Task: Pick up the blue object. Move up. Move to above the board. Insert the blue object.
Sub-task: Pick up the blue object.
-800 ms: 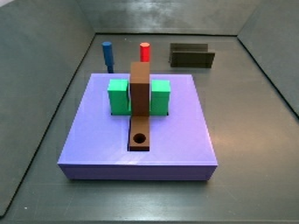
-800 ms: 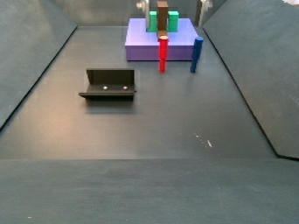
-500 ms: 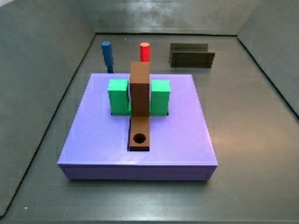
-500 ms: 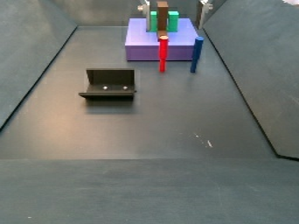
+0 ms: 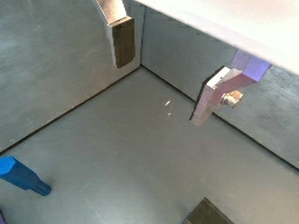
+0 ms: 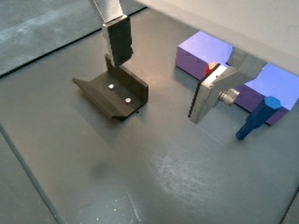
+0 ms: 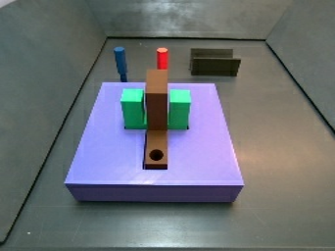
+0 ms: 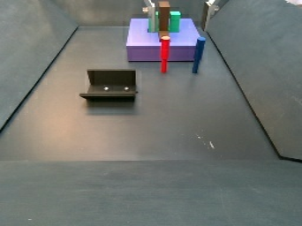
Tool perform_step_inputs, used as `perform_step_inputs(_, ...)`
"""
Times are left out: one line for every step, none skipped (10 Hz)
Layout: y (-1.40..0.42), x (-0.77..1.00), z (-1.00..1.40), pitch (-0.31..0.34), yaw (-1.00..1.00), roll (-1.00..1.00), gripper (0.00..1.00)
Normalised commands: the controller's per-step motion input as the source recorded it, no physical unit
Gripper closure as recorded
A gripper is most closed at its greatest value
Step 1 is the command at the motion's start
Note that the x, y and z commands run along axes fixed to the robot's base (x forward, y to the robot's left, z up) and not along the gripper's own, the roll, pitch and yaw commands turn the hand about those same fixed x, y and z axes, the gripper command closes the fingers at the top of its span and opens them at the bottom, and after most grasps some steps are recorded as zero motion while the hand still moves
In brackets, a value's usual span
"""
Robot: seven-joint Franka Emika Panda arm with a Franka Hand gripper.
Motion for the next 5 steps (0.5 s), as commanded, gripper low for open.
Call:
perform_step_inputs(-0.87,0.21,-0.21,0.000,-0.04,0.00,0.00)
perform_step_inputs(-0.94,0.19,-0.21,0.000,0.00,0.01,0.00)
perform_step_inputs(-0.79,-0.11,-0.15,0.000,0.00,0.04,0.00)
perform_step_inputs(-0.64,-0.47,0.00,-0.097,0.00,0.00,0.00)
perform_step_inputs(-0.53,-0.72,0.00,-0.147,-0.09,0.00,0.00)
